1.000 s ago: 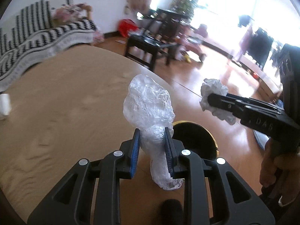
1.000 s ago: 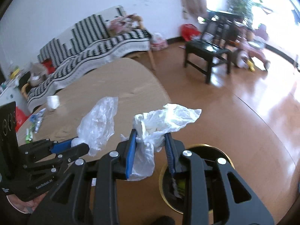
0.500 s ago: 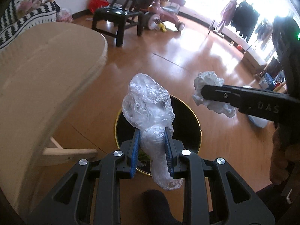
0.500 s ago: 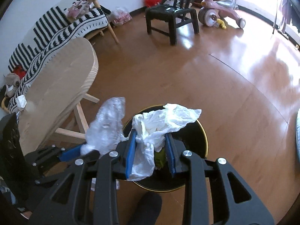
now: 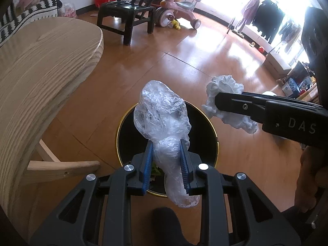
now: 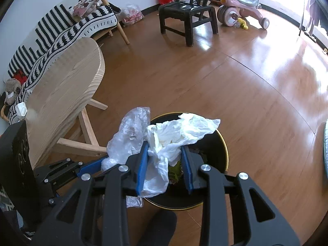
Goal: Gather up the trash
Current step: 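Carry both plastic bags over the bin and open both tools, then swing both open tools back over the table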
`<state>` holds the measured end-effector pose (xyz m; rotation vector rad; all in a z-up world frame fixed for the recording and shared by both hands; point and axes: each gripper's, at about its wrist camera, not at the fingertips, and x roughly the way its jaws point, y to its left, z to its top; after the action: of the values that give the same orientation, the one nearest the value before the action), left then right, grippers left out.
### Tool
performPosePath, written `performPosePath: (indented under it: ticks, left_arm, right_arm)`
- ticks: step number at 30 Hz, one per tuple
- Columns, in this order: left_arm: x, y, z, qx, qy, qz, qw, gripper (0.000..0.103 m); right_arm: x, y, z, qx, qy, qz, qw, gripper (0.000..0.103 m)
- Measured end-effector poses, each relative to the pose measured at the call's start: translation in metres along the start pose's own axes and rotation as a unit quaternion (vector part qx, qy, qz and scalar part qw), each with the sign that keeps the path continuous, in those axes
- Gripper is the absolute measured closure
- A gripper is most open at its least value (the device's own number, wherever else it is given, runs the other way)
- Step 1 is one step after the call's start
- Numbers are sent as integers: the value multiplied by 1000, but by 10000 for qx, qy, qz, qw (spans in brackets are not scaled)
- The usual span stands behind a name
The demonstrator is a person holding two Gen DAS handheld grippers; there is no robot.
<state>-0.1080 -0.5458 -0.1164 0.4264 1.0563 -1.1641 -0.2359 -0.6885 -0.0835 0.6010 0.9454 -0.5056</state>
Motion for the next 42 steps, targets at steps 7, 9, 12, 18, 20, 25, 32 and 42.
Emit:
performPosePath:
  ticks: [7, 9, 12, 18, 20, 25, 32, 42]
  left_arm:
    - [2, -1, 1, 20, 18, -28, 10000, 78]
    - [2, -2, 0, 14, 32, -41, 10000, 78]
    - [2, -1, 0, -6, 53, -27, 10000, 68]
    - [-1, 0, 0, -85, -41, -57, 9999, 42]
    - [-2, 0, 0, -101, -46, -50, 9999, 42]
    - [-4, 1, -1, -90, -55, -23, 9999, 42]
    - [-32, 10, -4, 25, -226, 11, 9997, 40]
    - [-158, 82, -25, -286, -1155, 659, 9907, 19]
  right_arm:
    - [-1, 0, 0, 10, -23, -3, 10000, 72]
    - [-2, 0, 1, 29, -27, 2, 10000, 70]
    - [-2, -1, 1, 70, -57, -2, 10000, 52]
    - [-7, -1, 2, 107, -185, 4, 9998, 42]
    - [-7, 0, 2, 97, -186, -7, 9998, 42]
    - [-8, 3, 2, 93, -204, -11, 9997, 42]
    - [-21, 26, 12, 14, -453, 75, 9989, 41]
    - [-47, 134, 32, -660, -1015, 628, 9907, 25]
